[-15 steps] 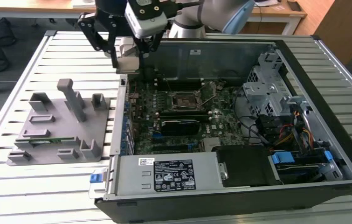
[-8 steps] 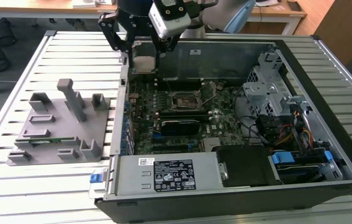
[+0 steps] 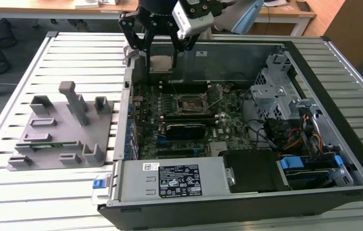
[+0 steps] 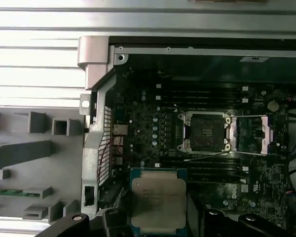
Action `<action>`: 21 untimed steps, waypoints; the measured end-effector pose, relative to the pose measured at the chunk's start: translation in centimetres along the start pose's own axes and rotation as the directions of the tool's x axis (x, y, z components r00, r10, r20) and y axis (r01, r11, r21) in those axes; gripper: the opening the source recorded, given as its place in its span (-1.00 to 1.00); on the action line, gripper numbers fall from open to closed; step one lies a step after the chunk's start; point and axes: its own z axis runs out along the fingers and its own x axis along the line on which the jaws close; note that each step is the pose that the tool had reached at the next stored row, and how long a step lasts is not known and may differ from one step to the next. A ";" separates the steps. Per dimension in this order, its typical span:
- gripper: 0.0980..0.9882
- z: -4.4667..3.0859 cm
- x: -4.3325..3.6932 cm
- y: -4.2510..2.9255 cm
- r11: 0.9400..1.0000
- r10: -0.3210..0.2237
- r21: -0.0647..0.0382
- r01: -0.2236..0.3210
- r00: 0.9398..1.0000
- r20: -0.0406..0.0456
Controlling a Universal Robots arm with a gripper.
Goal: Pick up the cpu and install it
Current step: 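Pick up the cpu and move it towards the insertion slot, then place the cpu into insertion slot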
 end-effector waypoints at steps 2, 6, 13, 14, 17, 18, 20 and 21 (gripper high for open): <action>-0.01 0.07 -0.57 0.36 1.000 0.000 0.000 0.000 1.000 0.000; -0.01 0.15 -1.86 0.82 1.000 0.000 0.000 0.000 1.000 0.000; -0.01 0.18 -4.63 1.02 1.000 0.000 0.000 0.000 1.000 0.000; -0.01 0.18 -5.06 1.06 1.000 0.000 0.000 0.000 1.000 0.000; -0.01 0.20 -6.27 1.19 1.000 0.000 0.000 0.000 1.000 0.000; -0.01 0.20 -6.70 1.24 1.000 0.000 0.000 0.000 1.000 0.000; -0.01 0.21 -7.50 1.33 1.000 0.000 0.000 0.000 1.000 0.000; -0.01 0.20 -7.86 1.36 1.000 0.000 0.000 0.000 1.000 0.000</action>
